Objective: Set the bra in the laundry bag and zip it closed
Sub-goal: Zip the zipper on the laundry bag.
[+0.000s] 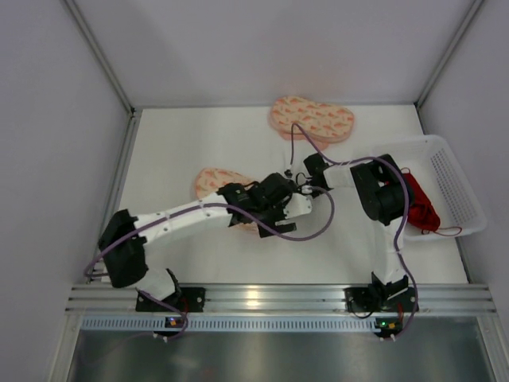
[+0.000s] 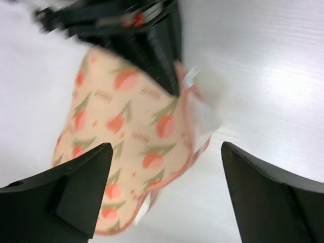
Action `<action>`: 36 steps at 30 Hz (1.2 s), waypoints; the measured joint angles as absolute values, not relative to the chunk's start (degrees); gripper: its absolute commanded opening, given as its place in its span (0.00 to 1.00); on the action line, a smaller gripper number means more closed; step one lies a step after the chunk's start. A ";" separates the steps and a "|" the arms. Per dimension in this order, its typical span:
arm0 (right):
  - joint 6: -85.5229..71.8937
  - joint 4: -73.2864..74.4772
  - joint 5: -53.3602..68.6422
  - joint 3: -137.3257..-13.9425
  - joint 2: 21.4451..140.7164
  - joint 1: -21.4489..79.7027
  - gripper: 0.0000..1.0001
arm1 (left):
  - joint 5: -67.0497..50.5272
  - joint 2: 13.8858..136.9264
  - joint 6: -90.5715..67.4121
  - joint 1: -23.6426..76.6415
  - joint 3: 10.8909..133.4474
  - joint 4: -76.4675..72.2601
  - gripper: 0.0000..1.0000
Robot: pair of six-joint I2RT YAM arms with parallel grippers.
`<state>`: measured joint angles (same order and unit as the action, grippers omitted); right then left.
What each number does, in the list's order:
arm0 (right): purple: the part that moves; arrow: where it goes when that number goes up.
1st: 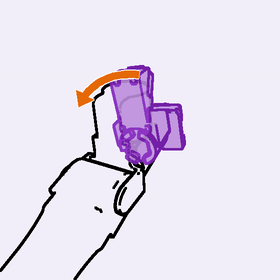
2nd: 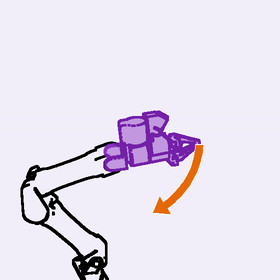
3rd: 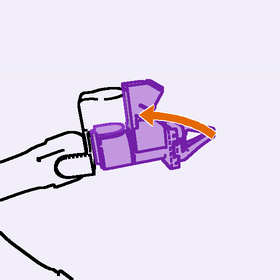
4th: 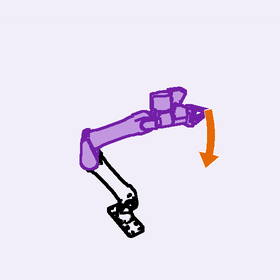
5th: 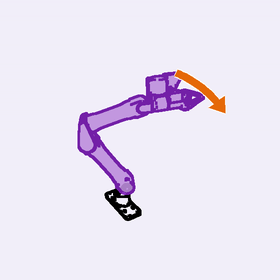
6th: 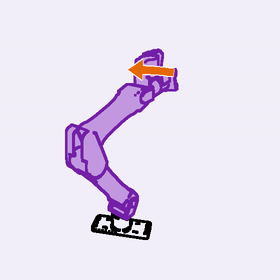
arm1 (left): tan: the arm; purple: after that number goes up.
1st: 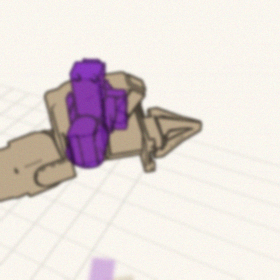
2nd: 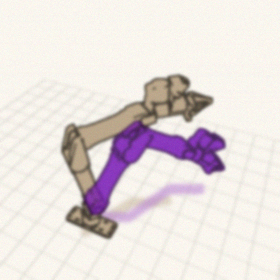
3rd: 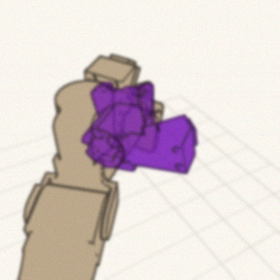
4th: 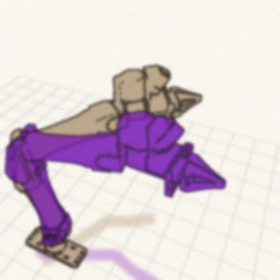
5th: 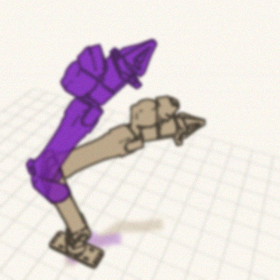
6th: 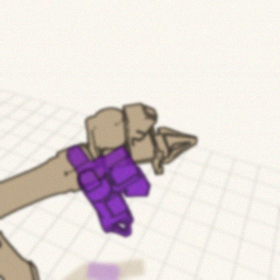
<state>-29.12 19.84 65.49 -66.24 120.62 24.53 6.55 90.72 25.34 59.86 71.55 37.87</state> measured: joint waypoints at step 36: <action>-26.35 20.62 65.39 -66.32 121.05 24.51 0.00 | 12.64 90.41 24.99 56.66 52.69 11.14 0.95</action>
